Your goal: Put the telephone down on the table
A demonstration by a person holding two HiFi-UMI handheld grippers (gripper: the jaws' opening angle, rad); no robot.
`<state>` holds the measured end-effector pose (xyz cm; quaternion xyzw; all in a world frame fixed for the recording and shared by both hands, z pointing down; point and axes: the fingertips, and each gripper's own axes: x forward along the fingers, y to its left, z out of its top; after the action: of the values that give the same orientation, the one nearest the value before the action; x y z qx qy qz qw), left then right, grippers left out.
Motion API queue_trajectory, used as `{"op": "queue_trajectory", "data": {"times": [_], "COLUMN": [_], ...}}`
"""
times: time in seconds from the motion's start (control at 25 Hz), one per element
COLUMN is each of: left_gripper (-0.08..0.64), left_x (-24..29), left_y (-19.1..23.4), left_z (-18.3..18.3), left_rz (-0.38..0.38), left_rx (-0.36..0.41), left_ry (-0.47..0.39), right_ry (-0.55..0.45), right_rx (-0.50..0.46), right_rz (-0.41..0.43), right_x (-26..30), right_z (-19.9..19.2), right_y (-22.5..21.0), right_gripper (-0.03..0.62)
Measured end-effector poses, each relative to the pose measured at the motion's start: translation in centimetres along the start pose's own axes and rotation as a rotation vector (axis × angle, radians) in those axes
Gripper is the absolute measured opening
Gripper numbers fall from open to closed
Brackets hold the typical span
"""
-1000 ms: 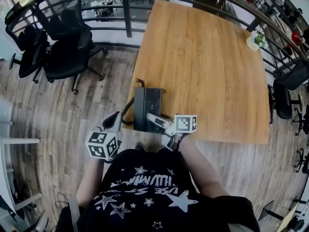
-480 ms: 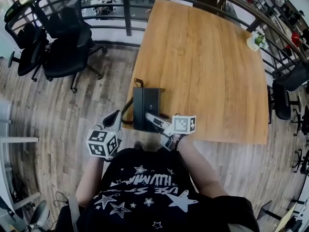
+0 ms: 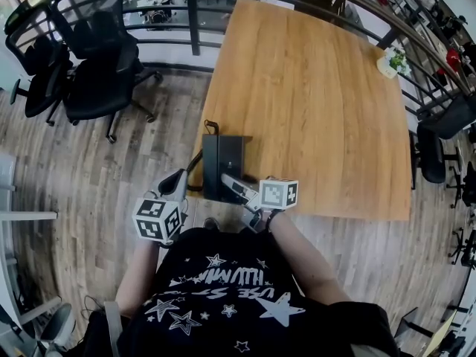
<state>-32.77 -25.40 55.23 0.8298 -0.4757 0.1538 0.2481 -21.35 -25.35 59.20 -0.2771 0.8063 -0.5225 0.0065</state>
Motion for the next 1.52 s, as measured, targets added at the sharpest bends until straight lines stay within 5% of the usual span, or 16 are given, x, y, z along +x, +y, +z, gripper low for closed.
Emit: {"op": "queue_trajectory", "data": {"times": [0.68,1.52], "left_gripper": [0.002,0.002], "left_x": [0.2,0.5], "left_y": [-0.8,-1.3], "left_z": [0.0,-0.1], "left_rz": [-0.012,0.008], "left_rx": [0.009,-0.021], "left_ry": [-0.003,-0.008], "right_ry": [0.083,0.152], "right_rx": [-0.117,-0.144], "right_rz": [-0.255,-0.299], "right_x": [-1.4,-1.9], "right_z": [-0.3,-0.1], "right_y": [-2.7,-3.9], "right_gripper": [0.264,0.304]}}
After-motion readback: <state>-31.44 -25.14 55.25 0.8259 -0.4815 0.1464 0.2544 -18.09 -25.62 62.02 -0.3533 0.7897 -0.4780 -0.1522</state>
